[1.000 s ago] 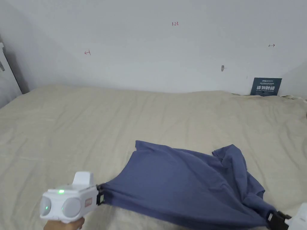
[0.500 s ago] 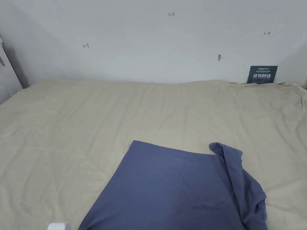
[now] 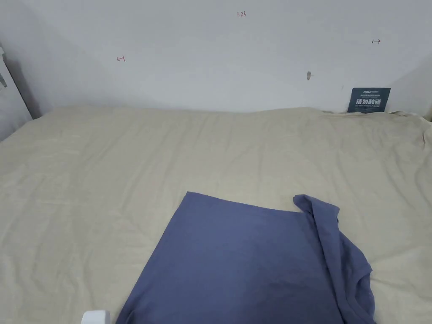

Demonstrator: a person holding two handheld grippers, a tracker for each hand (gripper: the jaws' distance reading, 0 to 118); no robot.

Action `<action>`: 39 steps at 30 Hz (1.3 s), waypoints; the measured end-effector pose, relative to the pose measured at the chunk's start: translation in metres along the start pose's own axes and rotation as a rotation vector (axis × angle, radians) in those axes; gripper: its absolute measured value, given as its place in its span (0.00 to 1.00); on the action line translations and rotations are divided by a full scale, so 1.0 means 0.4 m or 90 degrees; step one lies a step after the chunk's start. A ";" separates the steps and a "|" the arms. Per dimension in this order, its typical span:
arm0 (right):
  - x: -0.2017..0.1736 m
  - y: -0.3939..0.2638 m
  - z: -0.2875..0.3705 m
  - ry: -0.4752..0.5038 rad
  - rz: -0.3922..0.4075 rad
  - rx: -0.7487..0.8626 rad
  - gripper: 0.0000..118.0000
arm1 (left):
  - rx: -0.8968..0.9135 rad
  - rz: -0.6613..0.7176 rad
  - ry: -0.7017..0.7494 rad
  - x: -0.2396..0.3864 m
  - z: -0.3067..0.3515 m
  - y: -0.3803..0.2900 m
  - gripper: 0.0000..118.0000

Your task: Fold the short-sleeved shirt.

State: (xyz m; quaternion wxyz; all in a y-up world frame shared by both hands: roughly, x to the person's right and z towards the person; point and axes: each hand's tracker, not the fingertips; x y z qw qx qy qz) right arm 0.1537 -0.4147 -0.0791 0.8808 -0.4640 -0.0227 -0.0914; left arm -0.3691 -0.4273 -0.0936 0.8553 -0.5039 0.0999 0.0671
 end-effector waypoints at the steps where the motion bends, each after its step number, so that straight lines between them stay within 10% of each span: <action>1: -0.002 0.010 0.013 -0.005 0.008 0.009 0.44 | -0.005 0.006 0.004 0.004 0.010 0.008 0.44; 6: -0.014 0.097 0.117 0.016 0.030 0.103 0.80 | 0.074 0.032 -0.015 0.018 0.091 0.070 0.96; 16: -0.093 0.266 0.318 0.014 0.117 0.333 0.81 | 0.300 -0.008 -0.043 0.122 0.314 0.244 0.95; 19: -0.109 0.275 0.334 0.005 0.128 0.360 0.63 | 0.349 -0.027 -0.029 0.155 0.338 0.264 0.80; 22: -0.121 0.279 0.340 0.001 0.130 0.388 0.05 | 0.391 -0.045 -0.059 0.179 0.345 0.272 0.20; 24: -0.123 0.281 0.339 -0.005 0.133 0.404 0.02 | 0.392 -0.043 -0.093 0.189 0.335 0.283 0.02; 39: -0.098 0.383 0.227 -0.012 0.110 0.385 0.00 | 0.238 -0.084 -0.139 0.321 0.034 0.646 0.00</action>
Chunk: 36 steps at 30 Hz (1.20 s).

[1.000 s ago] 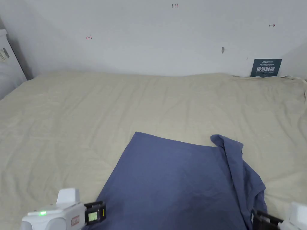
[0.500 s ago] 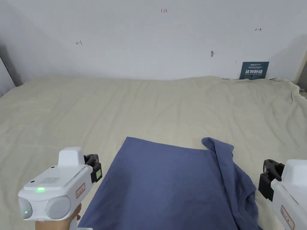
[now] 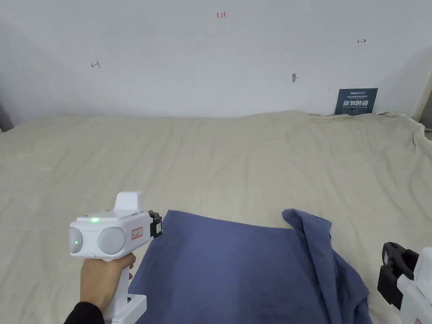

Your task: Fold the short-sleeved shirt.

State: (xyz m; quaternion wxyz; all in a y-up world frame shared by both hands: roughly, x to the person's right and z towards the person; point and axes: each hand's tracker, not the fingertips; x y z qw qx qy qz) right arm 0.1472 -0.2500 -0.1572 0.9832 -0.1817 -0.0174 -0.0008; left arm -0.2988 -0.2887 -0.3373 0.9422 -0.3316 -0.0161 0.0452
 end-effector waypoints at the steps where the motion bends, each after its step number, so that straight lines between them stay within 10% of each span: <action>1: 0.003 -0.002 -0.016 -0.004 -0.001 -0.004 0.00 | -0.013 -0.010 0.005 -0.003 -0.041 0.018 0.00; 6: 0.015 -0.019 -0.104 -0.023 -0.006 -0.035 0.00 | -0.075 -0.039 0.024 -0.017 -0.237 0.088 0.07; 10: 0.023 -0.039 -0.167 -0.038 -0.014 -0.057 0.00 | -0.156 -0.042 0.035 -0.031 -0.384 0.117 0.84; 12: 0.018 -0.042 -0.188 -0.043 -0.019 -0.068 0.00 | -0.165 -0.041 0.056 -0.035 -0.445 0.115 0.91; 16: 0.022 -0.058 -0.228 -0.051 -0.020 -0.082 0.00 | -0.220 -0.034 0.070 -0.047 -0.544 0.098 0.89; 20: 0.022 -0.061 -0.245 -0.055 -0.018 -0.093 0.00 | -0.250 -0.051 0.087 -0.044 -0.606 0.065 0.57; 24: 0.039 -0.068 -0.255 -0.060 -0.022 -0.106 0.00 | -0.251 -0.052 0.090 -0.023 -0.608 0.046 0.50; 28: 0.065 -0.068 -0.280 -0.054 -0.029 -0.137 0.00 | -0.239 -0.081 0.086 0.008 -0.587 0.047 0.02; 33: 0.101 -0.068 -0.371 -0.015 -0.055 -0.204 0.02 | -0.185 -0.052 0.063 0.013 -0.520 0.055 0.00; 36: 0.116 -0.081 -0.443 -0.003 -0.055 -0.245 0.38 | -0.157 -0.040 0.027 0.008 -0.455 0.072 0.00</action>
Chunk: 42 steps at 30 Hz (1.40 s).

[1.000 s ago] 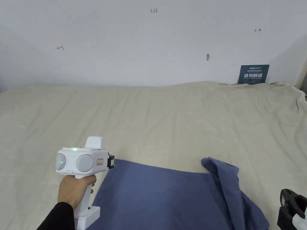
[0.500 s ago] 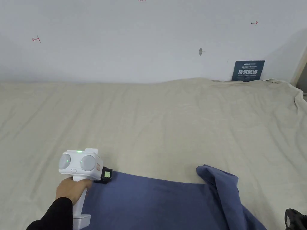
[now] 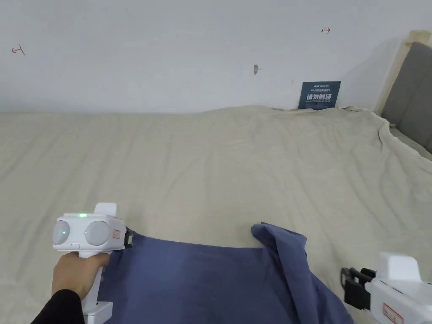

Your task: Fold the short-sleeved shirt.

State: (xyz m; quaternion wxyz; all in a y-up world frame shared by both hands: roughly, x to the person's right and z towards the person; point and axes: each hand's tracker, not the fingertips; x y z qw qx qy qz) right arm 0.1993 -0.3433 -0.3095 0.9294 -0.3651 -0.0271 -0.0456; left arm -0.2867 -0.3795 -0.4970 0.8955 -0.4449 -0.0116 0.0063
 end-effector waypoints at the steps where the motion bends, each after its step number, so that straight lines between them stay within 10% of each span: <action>1: 0.004 0.003 -0.027 0.004 0.006 -0.023 0.57 | 0.006 -0.002 -0.004 -0.003 0.025 0.002 0.00; 12: -0.004 -0.072 -0.224 -0.029 0.072 -0.190 0.63 | 0.044 -0.019 -0.020 -0.016 0.172 -0.002 0.00; 18: -0.024 -0.084 -0.207 -0.013 0.045 -0.194 0.27 | 0.043 -0.016 -0.013 -0.015 0.193 -0.020 0.00; 19: -0.002 -0.081 -0.210 -0.004 0.044 -0.177 0.03 | 0.044 -0.017 -0.013 -0.015 0.199 -0.024 0.00; 42: 0.081 0.222 0.335 0.042 0.003 0.156 0.03 | 0.192 0.058 0.034 -0.169 0.582 0.003 0.00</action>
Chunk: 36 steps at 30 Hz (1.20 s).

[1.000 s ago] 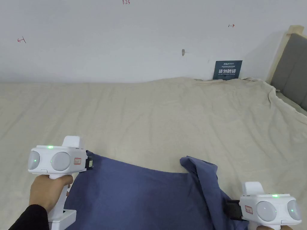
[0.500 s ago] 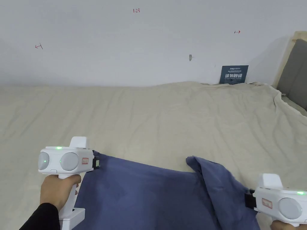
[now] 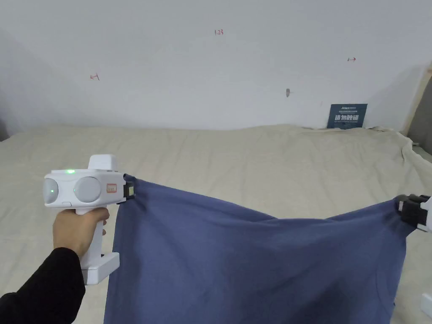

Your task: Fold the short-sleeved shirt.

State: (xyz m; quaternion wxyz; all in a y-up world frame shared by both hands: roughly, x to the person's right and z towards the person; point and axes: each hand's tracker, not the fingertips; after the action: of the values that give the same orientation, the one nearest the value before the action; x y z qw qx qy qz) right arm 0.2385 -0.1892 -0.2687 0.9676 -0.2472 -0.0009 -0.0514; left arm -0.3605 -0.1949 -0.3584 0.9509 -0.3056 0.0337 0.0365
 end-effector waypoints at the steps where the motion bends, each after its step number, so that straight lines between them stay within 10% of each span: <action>1: 0.002 0.024 0.007 0.004 -0.007 0.017 0.03 | 0.016 0.005 0.005 -0.012 0.023 0.022 0.00; 24: -0.061 0.647 -0.019 0.036 -0.004 0.249 0.03 | 0.248 -0.015 0.102 -0.038 0.229 0.594 0.00; 36: -0.025 0.439 -0.237 -0.015 0.039 0.170 0.03 | 0.221 -0.070 0.123 0.007 0.013 0.404 0.00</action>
State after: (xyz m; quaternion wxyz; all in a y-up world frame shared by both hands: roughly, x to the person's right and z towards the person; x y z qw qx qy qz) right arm 0.2441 -0.0803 -0.4364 0.9929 -0.1168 -0.0115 -0.0183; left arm -0.3722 -0.0605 -0.4479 0.9821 -0.1405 0.1140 -0.0516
